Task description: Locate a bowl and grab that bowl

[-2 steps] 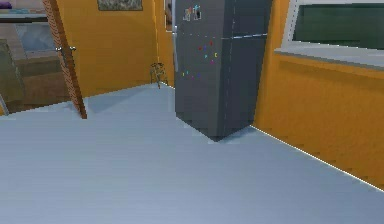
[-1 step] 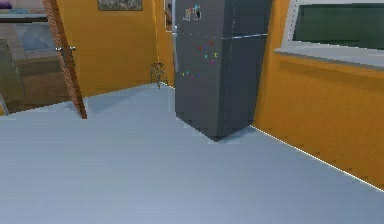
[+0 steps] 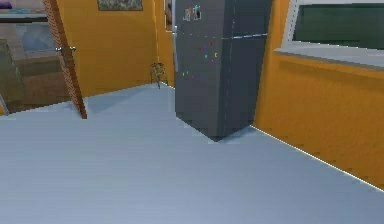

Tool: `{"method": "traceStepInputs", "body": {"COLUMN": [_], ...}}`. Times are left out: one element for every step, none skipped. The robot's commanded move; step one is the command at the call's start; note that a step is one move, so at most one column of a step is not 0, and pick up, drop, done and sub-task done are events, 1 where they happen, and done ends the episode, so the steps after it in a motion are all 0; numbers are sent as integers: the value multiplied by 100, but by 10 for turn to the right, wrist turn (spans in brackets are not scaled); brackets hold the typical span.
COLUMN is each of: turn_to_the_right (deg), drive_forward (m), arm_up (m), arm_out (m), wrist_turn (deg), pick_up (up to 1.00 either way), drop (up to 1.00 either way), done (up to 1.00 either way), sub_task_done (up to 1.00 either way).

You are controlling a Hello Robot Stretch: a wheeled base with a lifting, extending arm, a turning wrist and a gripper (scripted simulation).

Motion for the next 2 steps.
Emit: {"method": "traceStepInputs", "body": {"turn_to_the_right": [0, 0], "drive_forward": [0, 0], "arm_up": [0, 0], "arm_out": [0, 0], "wrist_turn": [450, 450], "pick_up": [0, 0], "drop": [0, 0], "done": [0, 0], "sub_task_done": [0, 0]}}
